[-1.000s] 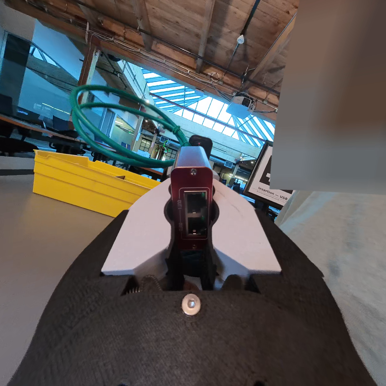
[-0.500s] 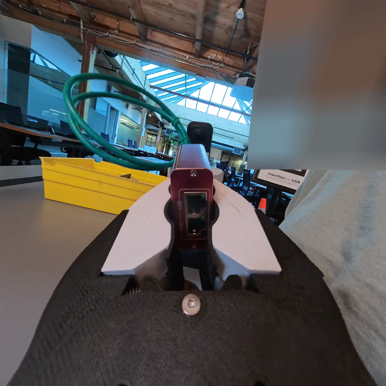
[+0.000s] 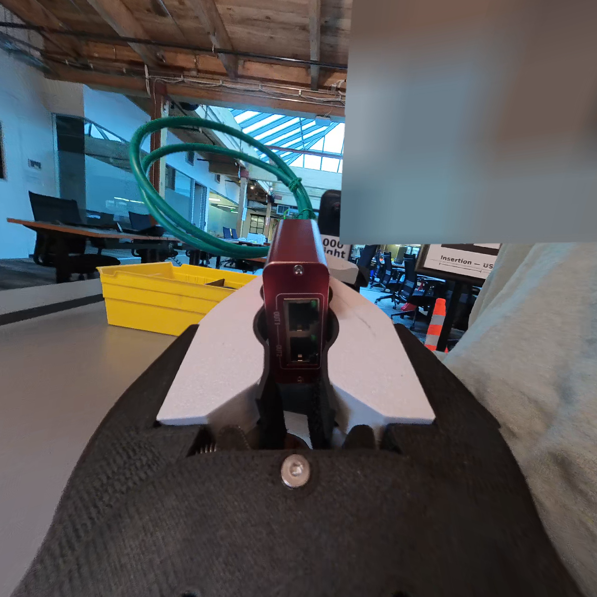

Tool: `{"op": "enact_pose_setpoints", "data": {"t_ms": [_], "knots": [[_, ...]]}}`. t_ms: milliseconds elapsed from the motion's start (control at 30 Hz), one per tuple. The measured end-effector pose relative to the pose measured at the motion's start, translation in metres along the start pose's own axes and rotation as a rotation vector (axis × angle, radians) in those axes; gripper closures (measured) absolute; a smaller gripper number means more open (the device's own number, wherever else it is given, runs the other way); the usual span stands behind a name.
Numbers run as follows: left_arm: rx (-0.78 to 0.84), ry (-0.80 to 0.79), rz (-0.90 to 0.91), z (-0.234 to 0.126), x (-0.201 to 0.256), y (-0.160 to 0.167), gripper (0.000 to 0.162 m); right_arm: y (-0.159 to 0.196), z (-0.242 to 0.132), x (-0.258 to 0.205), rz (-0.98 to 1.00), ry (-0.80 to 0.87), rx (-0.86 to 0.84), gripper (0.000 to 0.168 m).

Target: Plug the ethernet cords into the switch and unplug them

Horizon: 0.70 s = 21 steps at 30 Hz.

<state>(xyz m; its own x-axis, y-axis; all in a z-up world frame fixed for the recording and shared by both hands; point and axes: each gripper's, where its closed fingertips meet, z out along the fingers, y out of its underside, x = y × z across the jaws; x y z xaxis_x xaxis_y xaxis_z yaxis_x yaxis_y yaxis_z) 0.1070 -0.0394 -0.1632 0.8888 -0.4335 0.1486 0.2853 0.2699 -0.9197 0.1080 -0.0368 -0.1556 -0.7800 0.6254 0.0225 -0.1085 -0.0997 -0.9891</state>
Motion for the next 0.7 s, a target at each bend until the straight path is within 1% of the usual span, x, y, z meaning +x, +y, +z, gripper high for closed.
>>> {"op": "enact_pose_setpoints", "data": {"t_ms": [133,200,300,333,367,433,467,533,567,700], "knots": [[0.032,0.052,-0.076,0.0,0.004,-0.004,0.134,-0.006,0.001,-0.003,-0.049,0.026,0.047,0.155],[0.056,0.092,-0.125,-0.001,0.007,-0.007,0.134,-0.009,0.003,-0.006,-0.069,0.024,0.056,0.155],[0.071,0.106,-0.157,-0.002,0.007,-0.009,0.133,-0.011,0.005,-0.007,-0.1,0.029,0.055,0.155],[0.067,0.085,-0.135,-0.002,0.005,-0.009,0.134,-0.011,0.006,-0.006,-0.111,0.039,0.045,0.155],[0.044,0.035,-0.052,-0.001,0.003,-0.007,0.134,-0.01,0.005,-0.004,-0.114,0.051,0.029,0.155],[-0.022,-0.048,0.183,0.0,0.002,-0.002,0.133,-0.005,0.0,-0.002,-0.134,0.058,-0.017,0.154],[-0.022,-0.045,0.206,0.001,0.005,-0.001,0.134,-0.004,-0.003,-0.004,-0.137,0.048,-0.017,0.154],[-0.007,-0.005,0.171,0.002,0.01,-0.002,0.134,-0.005,-0.004,-0.008,-0.127,0.04,-0.002,0.154],[0.009,0.003,0.172,0.001,0.012,-0.004,0.134,-0.007,-0.003,-0.01,-0.13,0.038,0.0,0.154],[0.06,0.044,0.08,-0.004,0.011,-0.011,0.134,-0.012,0.005,-0.011,-0.125,0.029,0.015,0.154]]}}
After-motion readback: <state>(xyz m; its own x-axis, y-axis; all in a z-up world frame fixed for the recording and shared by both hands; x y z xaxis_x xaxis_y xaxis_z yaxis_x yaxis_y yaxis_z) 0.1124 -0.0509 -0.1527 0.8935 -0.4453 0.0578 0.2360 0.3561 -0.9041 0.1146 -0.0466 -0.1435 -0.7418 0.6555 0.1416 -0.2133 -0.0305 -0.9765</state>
